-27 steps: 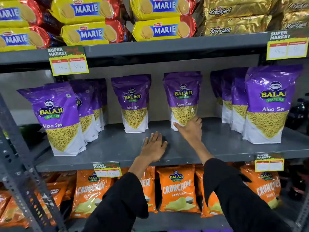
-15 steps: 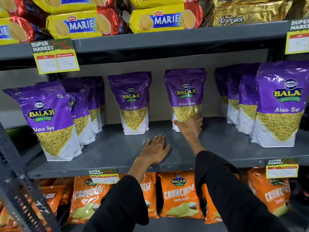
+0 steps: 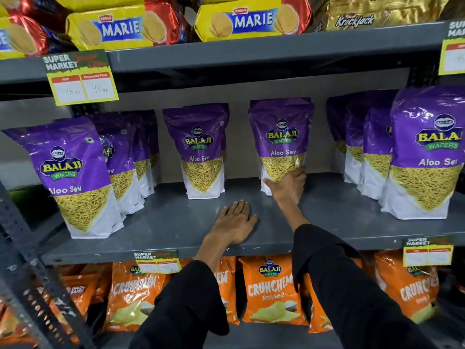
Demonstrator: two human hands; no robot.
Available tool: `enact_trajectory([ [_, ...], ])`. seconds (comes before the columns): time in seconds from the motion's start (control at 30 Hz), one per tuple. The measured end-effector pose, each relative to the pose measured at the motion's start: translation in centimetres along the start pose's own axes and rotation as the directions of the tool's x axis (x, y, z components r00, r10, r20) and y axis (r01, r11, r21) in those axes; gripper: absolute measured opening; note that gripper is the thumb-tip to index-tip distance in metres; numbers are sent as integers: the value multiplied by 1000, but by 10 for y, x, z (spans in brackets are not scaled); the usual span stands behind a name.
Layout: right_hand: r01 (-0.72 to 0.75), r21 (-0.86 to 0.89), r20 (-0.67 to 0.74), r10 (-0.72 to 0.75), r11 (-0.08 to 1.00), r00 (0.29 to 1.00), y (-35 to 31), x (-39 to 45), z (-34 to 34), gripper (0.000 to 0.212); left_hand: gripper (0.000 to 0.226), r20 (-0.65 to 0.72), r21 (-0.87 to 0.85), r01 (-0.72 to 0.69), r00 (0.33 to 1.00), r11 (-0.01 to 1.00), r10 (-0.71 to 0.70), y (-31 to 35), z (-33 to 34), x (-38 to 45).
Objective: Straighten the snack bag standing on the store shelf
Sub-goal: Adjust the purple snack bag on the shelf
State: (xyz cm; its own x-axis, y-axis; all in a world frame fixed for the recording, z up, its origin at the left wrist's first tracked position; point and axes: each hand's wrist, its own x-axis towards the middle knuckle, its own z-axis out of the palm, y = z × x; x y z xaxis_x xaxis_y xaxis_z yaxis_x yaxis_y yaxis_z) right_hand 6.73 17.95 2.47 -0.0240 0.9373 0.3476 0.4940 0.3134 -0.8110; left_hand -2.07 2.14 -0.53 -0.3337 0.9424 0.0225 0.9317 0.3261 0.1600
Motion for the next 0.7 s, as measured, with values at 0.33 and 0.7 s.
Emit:
enact_trajectory([
  [0.33, 16, -55, -1, -16, 998, 1000, -1, -16, -13, 131, 68, 12, -13, 17, 1000, 1000, -16, 4, -4, -4],
  [0.7, 18, -33, 6, -18, 999, 1000, 4, -45, -40, 134, 69, 12, -6, 18, 1000, 1000, -18, 4, -3, -5],
])
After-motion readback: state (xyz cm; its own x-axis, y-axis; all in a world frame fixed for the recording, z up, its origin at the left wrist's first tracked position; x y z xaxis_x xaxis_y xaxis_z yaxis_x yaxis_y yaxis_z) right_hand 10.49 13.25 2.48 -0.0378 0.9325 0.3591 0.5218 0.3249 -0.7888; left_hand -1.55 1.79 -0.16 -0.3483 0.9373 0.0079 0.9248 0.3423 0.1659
